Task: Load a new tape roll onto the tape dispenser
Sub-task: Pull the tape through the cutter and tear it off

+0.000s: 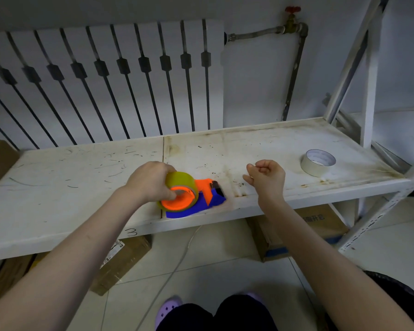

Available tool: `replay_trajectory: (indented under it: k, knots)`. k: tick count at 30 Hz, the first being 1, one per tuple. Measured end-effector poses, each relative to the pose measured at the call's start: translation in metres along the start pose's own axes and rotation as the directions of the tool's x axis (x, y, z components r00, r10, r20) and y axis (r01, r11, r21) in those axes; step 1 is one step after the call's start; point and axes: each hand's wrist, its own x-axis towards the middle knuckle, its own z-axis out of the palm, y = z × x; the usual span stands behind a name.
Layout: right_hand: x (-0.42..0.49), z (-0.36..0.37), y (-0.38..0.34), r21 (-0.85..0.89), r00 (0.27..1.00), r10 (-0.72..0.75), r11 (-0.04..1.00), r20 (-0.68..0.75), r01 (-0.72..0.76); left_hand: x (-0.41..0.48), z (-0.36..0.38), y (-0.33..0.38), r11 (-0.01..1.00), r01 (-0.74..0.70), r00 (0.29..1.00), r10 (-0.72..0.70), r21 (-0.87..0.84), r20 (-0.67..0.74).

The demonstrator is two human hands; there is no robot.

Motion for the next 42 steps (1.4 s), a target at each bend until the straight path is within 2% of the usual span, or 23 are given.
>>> replay_trajectory:
  k: [5, 10, 12, 16, 19, 21, 23, 26, 29, 37, 42]
  knots:
    - [-0.002, -0.005, 0.012, 0.072, 0.989, 0.114, 0.992, -0.091, -0.107, 0.006, 0.006, 0.003, 1.0, 0.0, 0.996, 0.0, -0.004, 0.087]
    - [-0.005, -0.005, 0.009, 0.067, 0.998, -0.001, 0.998, -0.07, 0.005, 0.013, 0.002, 0.007, 0.999, 0.029, 0.989, -0.025, -0.028, 0.148]
    - [-0.004, -0.005, 0.009, 0.045, 0.999, 0.009, 0.999, -0.052, -0.006, 0.017, 0.0, 0.007, 0.999, 0.05, 0.983, -0.052, 0.011, 0.175]
    - [-0.002, -0.007, 0.021, 0.019, 0.991, 0.126, 0.992, -0.034, -0.125, 0.017, -0.003, 0.025, 0.987, 0.045, 0.958, -0.086, 0.153, 0.274]
    - [-0.003, -0.009, 0.026, 0.012, 0.988, 0.156, 0.988, -0.024, -0.155, 0.013, 0.011, 0.055, 0.977, -0.13, 0.987, 0.11, 0.169, 0.119]
    - [-0.004, -0.011, 0.026, -0.003, 0.99, 0.143, 0.99, -0.012, -0.143, 0.013, 0.025, 0.069, 0.957, -0.25, 0.967, 0.254, 0.146, -0.015]
    - [-0.003, -0.014, 0.027, -0.063, 0.994, 0.105, 0.993, -0.005, -0.105, 0.015, 0.035, 0.075, 0.941, -0.303, 0.945, 0.317, 0.149, -0.077]
    - [-0.002, -0.016, 0.031, -0.189, 0.999, 0.054, 0.98, -0.007, -0.054, 0.017, 0.043, 0.07, 0.937, -0.314, 0.938, 0.331, 0.154, -0.101]
    - [-0.001, -0.017, 0.037, -0.238, 0.999, 0.043, 0.97, -0.003, -0.042, 0.017, 0.047, 0.065, 0.94, -0.304, 0.944, 0.319, 0.152, -0.086]
    - [-0.007, -0.024, 0.038, -0.143, 0.999, 0.034, 0.989, -0.003, -0.034, 0.02, 0.048, 0.06, 0.952, -0.301, 0.947, 0.305, 0.055, -0.102]
    - [-0.007, -0.029, 0.041, -0.253, 0.994, 0.088, 0.965, 0.061, -0.07, 0.022, 0.045, 0.063, 0.951, -0.307, 0.951, 0.308, 0.05, -0.03]
